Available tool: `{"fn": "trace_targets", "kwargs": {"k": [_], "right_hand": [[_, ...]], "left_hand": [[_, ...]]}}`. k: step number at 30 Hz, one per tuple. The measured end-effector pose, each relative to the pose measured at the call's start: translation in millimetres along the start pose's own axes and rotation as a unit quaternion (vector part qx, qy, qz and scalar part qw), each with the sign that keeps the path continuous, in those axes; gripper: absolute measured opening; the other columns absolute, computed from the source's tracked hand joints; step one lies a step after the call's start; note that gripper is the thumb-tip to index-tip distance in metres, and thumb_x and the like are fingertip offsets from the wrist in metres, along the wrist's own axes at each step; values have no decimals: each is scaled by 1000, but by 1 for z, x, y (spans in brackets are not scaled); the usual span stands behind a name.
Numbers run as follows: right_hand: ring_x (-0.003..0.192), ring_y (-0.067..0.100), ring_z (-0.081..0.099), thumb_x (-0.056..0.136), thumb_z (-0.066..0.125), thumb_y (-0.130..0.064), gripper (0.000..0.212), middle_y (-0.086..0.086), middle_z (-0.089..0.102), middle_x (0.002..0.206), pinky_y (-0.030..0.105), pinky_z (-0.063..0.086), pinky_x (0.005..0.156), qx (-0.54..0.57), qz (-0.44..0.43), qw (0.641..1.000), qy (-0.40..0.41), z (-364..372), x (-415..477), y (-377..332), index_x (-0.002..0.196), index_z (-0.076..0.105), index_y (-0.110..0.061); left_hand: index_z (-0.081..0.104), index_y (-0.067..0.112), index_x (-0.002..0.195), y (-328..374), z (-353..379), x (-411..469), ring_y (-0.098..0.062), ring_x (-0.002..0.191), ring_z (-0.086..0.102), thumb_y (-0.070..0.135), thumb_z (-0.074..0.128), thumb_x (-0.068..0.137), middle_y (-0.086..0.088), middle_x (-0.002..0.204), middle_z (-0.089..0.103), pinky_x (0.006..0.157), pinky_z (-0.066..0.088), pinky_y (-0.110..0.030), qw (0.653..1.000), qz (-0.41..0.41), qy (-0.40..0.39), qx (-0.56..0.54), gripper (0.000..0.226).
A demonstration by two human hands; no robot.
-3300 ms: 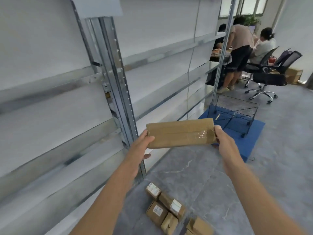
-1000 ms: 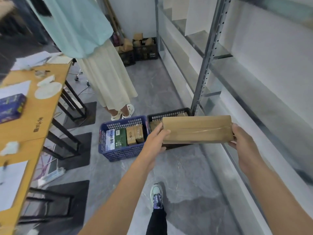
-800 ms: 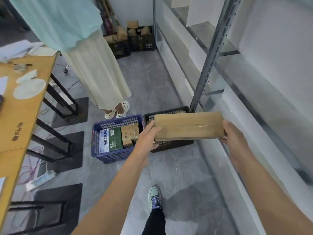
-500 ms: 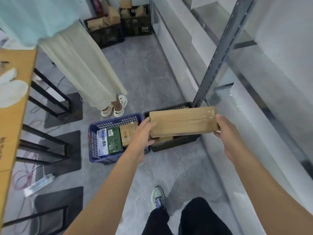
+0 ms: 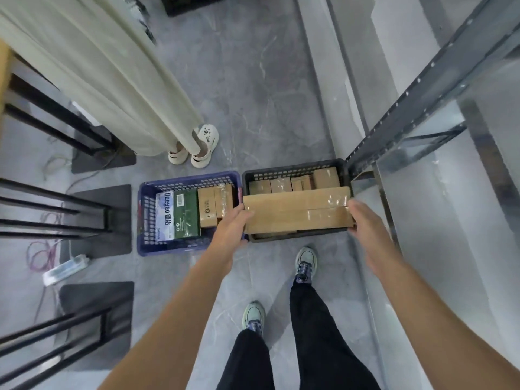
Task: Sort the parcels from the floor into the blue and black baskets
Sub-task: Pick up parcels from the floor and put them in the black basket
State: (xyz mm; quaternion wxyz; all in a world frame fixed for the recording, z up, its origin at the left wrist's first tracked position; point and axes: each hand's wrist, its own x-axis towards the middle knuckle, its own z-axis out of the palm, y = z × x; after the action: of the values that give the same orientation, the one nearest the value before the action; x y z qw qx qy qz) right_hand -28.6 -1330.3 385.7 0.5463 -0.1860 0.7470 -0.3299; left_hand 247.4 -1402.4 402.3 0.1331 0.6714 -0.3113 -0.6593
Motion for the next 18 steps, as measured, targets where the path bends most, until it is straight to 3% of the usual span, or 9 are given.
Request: {"fn": "trace_targets", "kwargs": {"k": [4,7,10,12,15,17,18], "right_hand": [[141,15,49,87,50,-68,76,-6,54,153,52,37,121,-42,31,998,-20,-2,56,16,153,50,-31],[140,15,50,90,50,-70,78,-3,53,154,51,38,121,-76,45,996,-34,2,90,30,155,48,-28],[141,17,50,99,54,-64,72,-1,53,155,49,37,122,-89,65,993,-35,10,124,49,158,45,-25],[140,18,51,105,53,-54,64,-1,53,154,49,37,122,-100,72,992,-33,16,146,66,159,44,-22],[137,16,53,98,55,-65,73,-7,53,150,48,40,119,-124,97,987,-32,27,182,97,159,42,-26],[133,15,57,82,56,-80,86,-7,58,148,49,43,117,-135,109,984,-39,31,211,125,154,47,-33],[131,15,58,78,56,-83,89,-6,61,146,49,43,116,-139,117,983,-39,33,227,139,153,49,-35]], "left_hand": [[56,36,142,-4,19,48,-11,121,58,39,56,104,12,130,62,110,47,-43,999,-40,23,-1,39],[52,31,146,-11,30,78,-16,125,54,39,56,104,4,141,54,109,45,-43,997,-71,33,-3,43],[58,42,114,-24,36,111,-19,125,51,34,56,105,0,146,48,111,41,-43,996,-86,34,-3,12],[55,42,108,-36,40,138,-19,127,47,34,56,105,1,146,43,118,37,-48,994,-104,41,3,8],[51,33,116,-55,47,181,-18,120,46,28,56,106,9,121,52,119,37,-49,990,-131,46,8,12],[54,32,105,-69,49,211,-18,114,49,27,56,106,17,104,53,117,39,-48,988,-147,47,18,6],[58,35,105,-78,50,228,-18,114,50,28,56,106,18,105,54,117,39,-48,987,-152,39,26,6]]}}
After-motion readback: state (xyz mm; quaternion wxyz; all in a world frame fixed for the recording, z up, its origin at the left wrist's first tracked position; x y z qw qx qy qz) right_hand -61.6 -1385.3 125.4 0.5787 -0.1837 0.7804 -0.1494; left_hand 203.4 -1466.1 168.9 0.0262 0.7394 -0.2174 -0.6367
